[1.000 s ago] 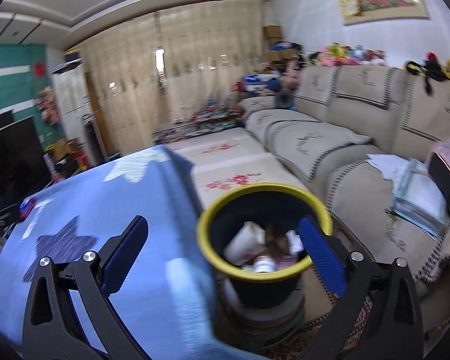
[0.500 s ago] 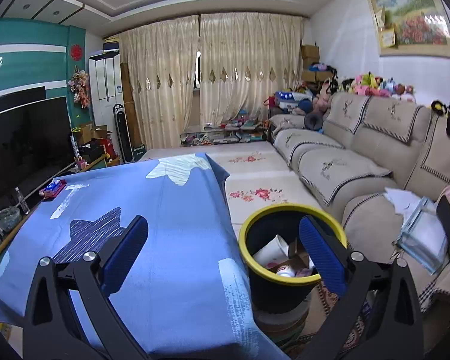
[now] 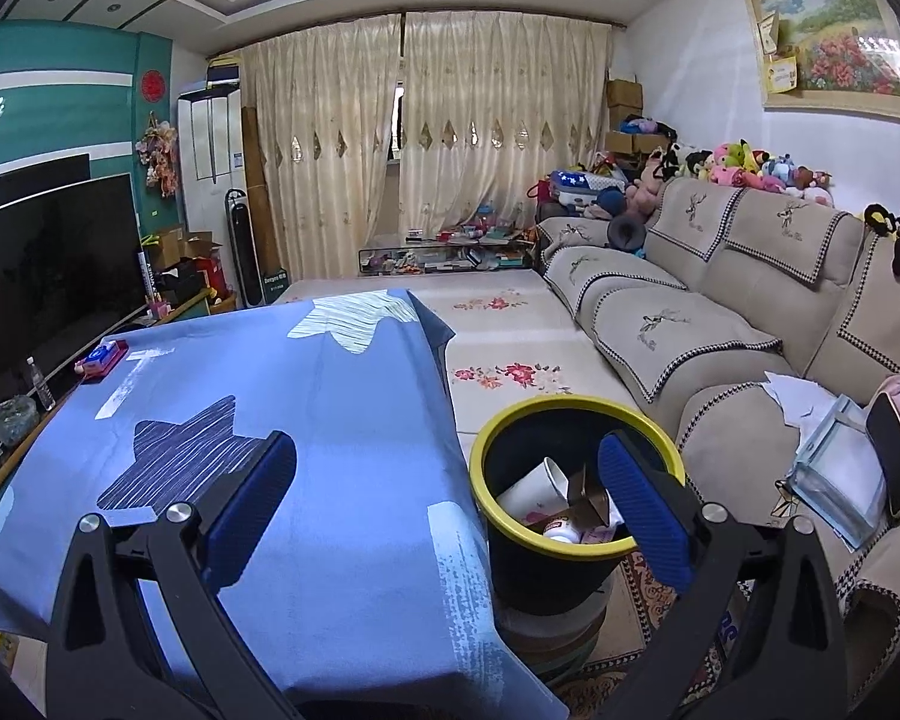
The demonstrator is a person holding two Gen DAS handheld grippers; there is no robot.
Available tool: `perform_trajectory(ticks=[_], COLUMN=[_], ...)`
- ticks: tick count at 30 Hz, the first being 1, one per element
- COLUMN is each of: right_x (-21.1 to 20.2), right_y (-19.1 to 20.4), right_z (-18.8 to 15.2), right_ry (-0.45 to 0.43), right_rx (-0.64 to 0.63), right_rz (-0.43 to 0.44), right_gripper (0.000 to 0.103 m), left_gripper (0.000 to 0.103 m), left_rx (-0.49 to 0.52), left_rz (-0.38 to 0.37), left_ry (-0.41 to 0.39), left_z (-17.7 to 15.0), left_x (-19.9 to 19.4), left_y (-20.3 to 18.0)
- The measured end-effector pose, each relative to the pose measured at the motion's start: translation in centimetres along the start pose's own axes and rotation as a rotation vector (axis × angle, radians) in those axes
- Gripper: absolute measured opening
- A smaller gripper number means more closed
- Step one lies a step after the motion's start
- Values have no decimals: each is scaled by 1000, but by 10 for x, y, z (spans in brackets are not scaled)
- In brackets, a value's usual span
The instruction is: Collect trash
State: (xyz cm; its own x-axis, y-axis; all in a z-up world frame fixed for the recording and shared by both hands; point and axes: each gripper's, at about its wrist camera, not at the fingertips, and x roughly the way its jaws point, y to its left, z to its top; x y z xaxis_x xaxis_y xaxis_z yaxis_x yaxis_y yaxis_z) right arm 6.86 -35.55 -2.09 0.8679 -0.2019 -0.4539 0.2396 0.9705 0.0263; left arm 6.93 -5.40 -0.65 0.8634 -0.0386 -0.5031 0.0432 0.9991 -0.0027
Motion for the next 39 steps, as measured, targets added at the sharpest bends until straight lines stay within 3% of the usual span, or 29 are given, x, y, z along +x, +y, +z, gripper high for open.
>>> perform_trajectory(ticks=[39], right_x=[8], right_y=[1], right_z=[-4], right_ry=[20], right_rx=[4], right_rz=[9], right_gripper=[96], left_gripper=[98], left_rx=[0], left_rz=[-1], left_ry=[7], left_z=[-2], left_x=[1], left_y=[2])
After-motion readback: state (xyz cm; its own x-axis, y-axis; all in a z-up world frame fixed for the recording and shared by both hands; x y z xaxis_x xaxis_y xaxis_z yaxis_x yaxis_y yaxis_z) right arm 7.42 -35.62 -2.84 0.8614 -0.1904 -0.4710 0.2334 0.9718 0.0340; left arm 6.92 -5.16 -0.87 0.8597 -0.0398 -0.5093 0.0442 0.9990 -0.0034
